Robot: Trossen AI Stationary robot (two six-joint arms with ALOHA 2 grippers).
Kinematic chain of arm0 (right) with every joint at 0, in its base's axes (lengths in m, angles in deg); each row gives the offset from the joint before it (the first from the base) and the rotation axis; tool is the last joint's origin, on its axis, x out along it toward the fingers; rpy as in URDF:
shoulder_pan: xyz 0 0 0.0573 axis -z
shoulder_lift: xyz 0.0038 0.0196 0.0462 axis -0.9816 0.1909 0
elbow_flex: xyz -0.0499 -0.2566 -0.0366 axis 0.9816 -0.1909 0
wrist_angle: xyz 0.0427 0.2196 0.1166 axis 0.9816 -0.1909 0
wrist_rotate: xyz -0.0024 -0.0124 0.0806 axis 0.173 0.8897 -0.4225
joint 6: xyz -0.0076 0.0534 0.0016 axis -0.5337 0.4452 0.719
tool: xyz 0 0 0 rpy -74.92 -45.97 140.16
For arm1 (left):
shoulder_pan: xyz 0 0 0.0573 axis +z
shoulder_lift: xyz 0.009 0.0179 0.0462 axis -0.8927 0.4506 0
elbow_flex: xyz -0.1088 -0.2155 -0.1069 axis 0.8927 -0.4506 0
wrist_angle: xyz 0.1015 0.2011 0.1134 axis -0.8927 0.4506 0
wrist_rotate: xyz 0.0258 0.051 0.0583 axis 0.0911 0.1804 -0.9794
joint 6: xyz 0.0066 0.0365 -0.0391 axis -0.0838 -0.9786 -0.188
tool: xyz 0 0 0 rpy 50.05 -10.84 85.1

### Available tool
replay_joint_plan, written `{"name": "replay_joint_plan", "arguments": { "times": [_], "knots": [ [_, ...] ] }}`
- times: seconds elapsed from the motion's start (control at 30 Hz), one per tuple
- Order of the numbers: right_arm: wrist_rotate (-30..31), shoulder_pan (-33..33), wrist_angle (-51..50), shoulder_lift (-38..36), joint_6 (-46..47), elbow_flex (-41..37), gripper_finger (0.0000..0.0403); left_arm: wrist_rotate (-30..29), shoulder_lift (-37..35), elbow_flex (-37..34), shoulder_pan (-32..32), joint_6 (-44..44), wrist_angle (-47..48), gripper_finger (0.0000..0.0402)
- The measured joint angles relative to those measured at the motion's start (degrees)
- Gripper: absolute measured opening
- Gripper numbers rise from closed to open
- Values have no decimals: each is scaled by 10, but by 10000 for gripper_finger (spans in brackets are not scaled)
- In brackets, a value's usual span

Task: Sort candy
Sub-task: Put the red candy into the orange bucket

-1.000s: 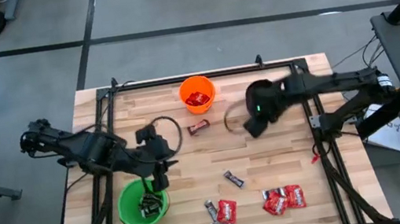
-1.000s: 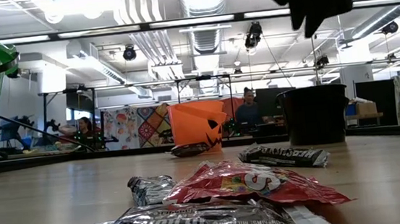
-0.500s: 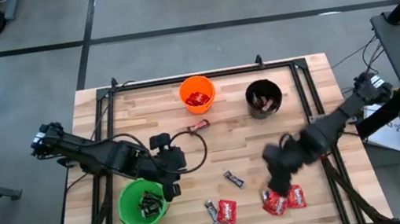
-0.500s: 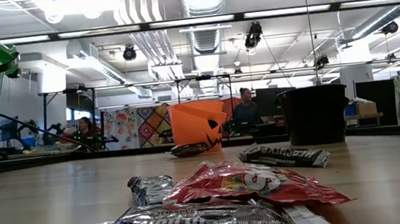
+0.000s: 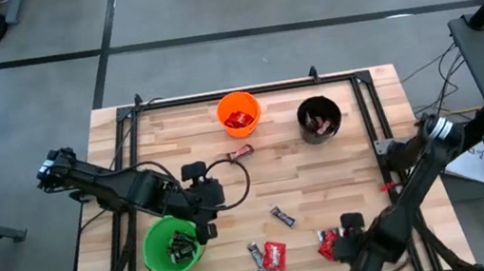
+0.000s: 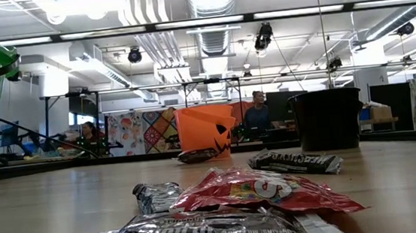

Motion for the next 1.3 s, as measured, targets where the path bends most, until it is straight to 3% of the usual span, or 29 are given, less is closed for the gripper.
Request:
{"name": "replay_joint_plan", "arguments": {
  "times": [0.27, 0.67, 0.77, 0.9, 1.3],
  "knots": [
    [9, 7, 24, 71, -11, -5, 102, 0, 0, 0, 0, 0, 0, 115],
    [-2, 23, 147, 69, -10, -85, 91, -1, 0, 0, 0, -1, 0, 115],
    [-19, 28, 164, 63, -6, -101, 69, -1, 0, 0, 0, -1, 1, 115],
    [-26, 32, 160, 41, -5, -112, 18, -1, 0, 0, 0, -1, 1, 115],
    [-4, 92, 151, -97, 18, -122, 9, 43, 0, 0, 0, -25, -6, 115]
  ]
}}
